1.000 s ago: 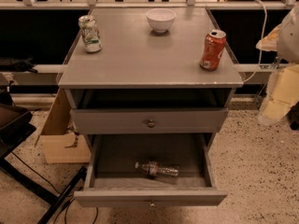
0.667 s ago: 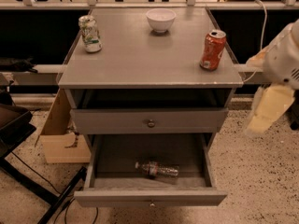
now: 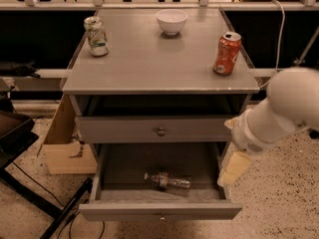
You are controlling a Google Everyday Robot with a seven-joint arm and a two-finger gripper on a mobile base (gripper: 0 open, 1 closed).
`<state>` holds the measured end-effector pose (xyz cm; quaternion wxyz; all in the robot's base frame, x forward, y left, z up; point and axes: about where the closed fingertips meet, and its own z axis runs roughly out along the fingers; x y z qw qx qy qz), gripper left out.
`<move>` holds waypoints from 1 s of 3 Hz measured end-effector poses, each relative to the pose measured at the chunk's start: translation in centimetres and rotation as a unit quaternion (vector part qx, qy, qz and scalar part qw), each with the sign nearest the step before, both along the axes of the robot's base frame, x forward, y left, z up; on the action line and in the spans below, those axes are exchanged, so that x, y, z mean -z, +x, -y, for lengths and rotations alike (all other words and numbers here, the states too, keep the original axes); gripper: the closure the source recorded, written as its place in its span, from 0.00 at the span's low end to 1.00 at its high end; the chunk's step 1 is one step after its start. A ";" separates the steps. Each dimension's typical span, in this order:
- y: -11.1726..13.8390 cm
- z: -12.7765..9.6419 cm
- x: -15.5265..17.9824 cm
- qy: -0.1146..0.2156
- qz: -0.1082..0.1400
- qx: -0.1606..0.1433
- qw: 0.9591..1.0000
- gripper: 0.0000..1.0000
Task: Pick water bottle from middle drawer and place on counter
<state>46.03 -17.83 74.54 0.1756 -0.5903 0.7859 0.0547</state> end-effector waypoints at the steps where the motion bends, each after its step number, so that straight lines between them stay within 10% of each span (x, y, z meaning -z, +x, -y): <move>1: 1.8 -0.7 6.5 0.011 0.008 0.017 1.000 0.00; 3: 4.5 -1.7 11.6 0.030 0.025 0.046 0.998 0.00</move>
Offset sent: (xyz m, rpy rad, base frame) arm 0.0654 0.0233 -0.1722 0.0843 -0.0510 -0.1455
